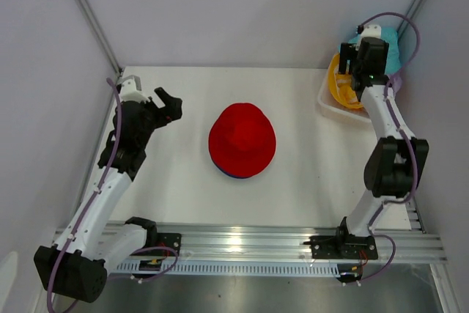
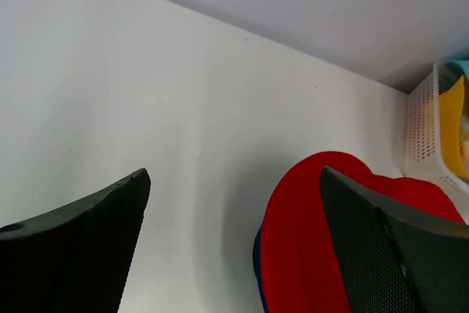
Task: Stack the hats
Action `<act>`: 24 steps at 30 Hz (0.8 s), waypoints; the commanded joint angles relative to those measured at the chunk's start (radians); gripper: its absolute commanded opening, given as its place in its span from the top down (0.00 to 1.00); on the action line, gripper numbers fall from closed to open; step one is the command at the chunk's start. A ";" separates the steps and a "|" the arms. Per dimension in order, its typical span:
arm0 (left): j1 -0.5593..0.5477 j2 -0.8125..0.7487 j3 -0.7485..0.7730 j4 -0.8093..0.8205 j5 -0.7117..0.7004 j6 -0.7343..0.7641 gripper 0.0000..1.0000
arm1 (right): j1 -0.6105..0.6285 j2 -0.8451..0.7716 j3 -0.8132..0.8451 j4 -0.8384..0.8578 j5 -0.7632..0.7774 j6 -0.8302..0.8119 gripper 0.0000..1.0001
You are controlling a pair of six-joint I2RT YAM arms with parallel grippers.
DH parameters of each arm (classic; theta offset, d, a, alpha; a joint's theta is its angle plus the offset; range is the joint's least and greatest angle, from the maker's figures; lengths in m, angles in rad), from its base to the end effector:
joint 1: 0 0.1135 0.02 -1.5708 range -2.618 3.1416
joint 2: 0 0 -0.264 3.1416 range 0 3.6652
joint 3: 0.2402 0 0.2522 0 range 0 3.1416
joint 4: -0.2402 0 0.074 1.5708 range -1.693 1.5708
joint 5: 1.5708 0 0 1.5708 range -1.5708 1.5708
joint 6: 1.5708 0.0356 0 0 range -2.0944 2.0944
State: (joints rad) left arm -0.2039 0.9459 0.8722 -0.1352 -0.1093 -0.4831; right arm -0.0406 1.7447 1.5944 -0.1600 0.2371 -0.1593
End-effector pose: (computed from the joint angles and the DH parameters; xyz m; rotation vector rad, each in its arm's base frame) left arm 0.2175 -0.0410 0.3467 -0.3284 1.7655 -0.3971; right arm 0.4196 -0.0254 0.3630 0.0516 1.8872 -0.3598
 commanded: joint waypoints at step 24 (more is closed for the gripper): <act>0.098 0.324 0.267 -0.145 0.042 0.121 0.00 | -0.002 0.556 0.368 0.272 0.169 -0.585 0.34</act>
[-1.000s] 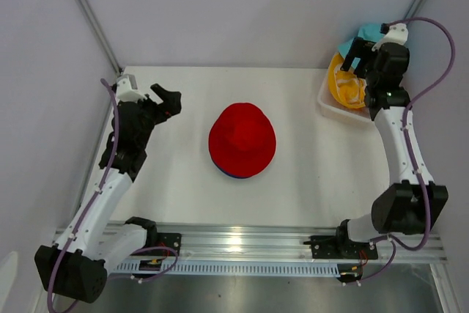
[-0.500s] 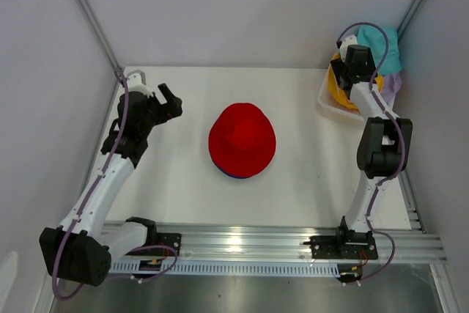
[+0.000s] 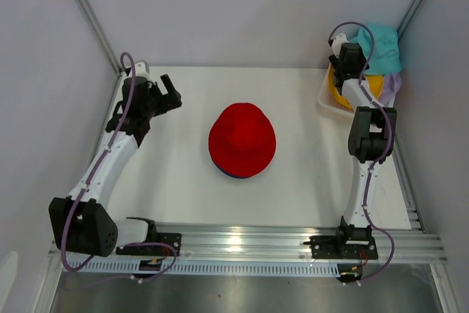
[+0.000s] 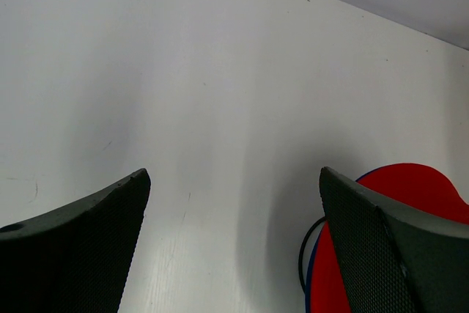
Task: Stack the hats
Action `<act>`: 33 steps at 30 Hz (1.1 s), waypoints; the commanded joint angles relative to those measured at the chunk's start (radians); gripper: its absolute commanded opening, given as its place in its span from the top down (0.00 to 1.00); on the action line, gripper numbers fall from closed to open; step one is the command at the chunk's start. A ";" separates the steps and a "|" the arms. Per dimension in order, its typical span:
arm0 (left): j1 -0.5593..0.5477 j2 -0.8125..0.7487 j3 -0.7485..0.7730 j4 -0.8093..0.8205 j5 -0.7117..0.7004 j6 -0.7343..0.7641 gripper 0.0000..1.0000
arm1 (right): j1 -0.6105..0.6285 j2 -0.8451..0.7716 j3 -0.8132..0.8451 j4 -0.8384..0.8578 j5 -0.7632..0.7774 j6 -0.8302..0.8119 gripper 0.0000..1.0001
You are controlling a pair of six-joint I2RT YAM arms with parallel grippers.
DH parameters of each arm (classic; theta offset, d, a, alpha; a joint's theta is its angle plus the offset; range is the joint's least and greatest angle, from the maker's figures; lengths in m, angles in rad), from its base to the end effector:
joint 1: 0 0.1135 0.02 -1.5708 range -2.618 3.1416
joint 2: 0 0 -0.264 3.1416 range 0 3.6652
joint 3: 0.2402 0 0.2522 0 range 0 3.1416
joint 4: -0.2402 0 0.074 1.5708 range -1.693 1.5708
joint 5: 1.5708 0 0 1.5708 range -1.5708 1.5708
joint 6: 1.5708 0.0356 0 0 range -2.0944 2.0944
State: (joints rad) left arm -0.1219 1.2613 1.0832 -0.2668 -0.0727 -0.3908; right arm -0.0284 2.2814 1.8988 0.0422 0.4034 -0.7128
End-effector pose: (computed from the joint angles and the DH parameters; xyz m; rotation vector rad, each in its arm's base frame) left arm 0.2883 -0.0327 0.3335 -0.3172 1.9985 -0.2525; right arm 0.5419 -0.0294 0.2422 -0.3914 1.9440 -0.8764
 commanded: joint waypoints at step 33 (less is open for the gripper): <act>0.004 0.128 0.373 0.113 0.712 0.007 0.01 | 0.281 -0.470 0.221 -0.176 -0.391 -0.109 1.00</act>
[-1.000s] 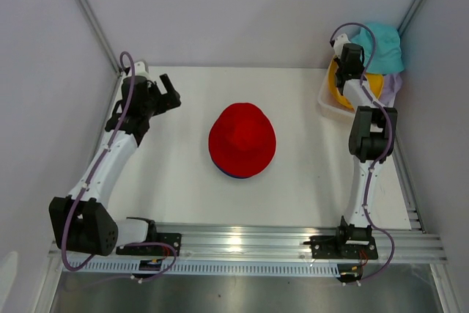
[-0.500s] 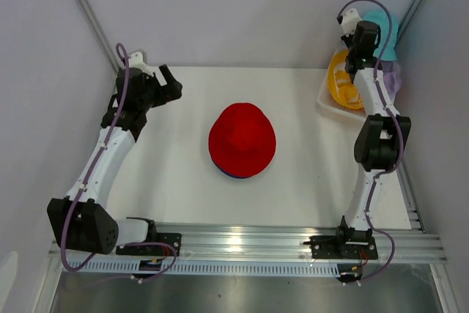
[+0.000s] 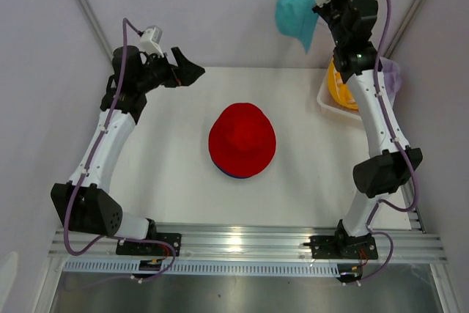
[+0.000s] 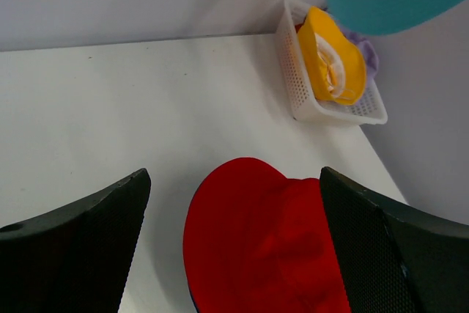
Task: Stack the hats
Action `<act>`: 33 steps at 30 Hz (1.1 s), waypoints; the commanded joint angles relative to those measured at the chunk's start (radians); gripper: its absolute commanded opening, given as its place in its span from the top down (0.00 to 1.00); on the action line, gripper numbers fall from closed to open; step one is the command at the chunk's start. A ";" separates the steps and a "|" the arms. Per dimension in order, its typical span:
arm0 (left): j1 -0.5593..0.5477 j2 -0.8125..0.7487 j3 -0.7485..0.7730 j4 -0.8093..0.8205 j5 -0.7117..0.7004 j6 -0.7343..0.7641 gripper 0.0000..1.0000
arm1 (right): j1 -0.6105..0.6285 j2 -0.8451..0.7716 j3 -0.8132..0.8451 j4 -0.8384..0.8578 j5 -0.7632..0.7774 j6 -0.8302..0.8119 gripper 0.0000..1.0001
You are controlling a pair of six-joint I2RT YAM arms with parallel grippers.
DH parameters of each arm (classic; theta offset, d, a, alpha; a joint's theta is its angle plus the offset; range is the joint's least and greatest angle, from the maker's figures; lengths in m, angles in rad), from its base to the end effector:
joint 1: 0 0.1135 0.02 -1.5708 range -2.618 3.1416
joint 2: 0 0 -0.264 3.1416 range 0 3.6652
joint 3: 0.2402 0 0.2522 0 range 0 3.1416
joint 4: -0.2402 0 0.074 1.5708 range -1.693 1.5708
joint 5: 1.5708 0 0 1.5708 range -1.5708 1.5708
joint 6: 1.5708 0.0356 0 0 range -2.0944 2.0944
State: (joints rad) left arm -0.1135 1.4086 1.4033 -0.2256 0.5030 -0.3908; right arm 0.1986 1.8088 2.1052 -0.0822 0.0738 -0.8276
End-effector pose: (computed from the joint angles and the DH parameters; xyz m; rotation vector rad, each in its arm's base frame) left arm 0.3210 -0.0539 0.4087 0.1147 1.8430 -0.8079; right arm 0.3985 0.0775 0.5223 -0.6220 1.2327 -0.5779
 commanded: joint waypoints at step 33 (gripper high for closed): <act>0.442 -0.272 -0.322 -0.012 -0.126 -0.132 0.01 | 0.634 -0.190 -0.408 0.209 -0.131 0.685 1.00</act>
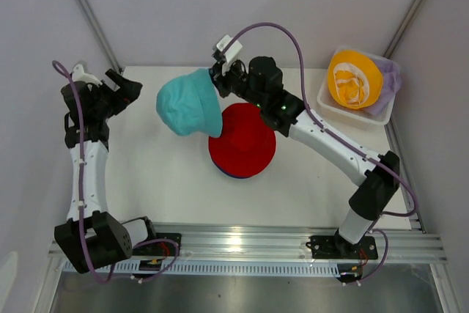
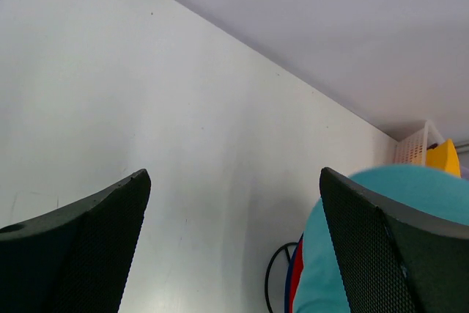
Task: Stack the hats
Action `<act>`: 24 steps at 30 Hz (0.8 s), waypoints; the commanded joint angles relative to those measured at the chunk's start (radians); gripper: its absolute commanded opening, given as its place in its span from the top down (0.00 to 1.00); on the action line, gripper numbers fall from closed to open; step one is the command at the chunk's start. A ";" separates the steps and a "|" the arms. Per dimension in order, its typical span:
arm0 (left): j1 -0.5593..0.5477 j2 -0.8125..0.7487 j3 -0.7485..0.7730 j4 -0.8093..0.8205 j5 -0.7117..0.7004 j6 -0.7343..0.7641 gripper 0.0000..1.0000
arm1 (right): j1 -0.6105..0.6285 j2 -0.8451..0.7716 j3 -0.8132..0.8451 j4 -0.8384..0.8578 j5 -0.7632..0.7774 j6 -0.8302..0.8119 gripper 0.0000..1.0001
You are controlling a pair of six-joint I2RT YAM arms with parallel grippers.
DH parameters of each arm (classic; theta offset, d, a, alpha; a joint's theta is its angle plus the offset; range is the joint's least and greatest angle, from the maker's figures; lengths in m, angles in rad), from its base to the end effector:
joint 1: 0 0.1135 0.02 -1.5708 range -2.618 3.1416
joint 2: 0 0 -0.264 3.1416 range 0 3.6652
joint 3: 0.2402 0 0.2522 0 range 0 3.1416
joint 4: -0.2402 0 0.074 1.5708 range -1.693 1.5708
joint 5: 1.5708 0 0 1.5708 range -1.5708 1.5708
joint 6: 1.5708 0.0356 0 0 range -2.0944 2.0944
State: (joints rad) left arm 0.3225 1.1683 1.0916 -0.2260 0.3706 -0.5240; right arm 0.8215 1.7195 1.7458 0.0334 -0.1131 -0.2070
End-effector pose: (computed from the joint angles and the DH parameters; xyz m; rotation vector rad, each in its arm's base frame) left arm 0.2580 0.0726 0.3655 -0.5310 1.8041 -0.4852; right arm 0.2774 0.3041 0.4475 -0.8361 1.2922 0.5761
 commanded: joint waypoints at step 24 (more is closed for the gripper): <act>0.004 -0.055 -0.105 0.077 0.126 -0.019 0.01 | -0.008 -0.425 -0.615 0.237 0.343 -0.048 1.00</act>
State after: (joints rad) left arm 0.3237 1.1294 0.9939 -0.1967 0.4568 -0.5251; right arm 0.8539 1.3701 1.1633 0.1612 0.1699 -0.2424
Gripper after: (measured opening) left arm 0.994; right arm 0.010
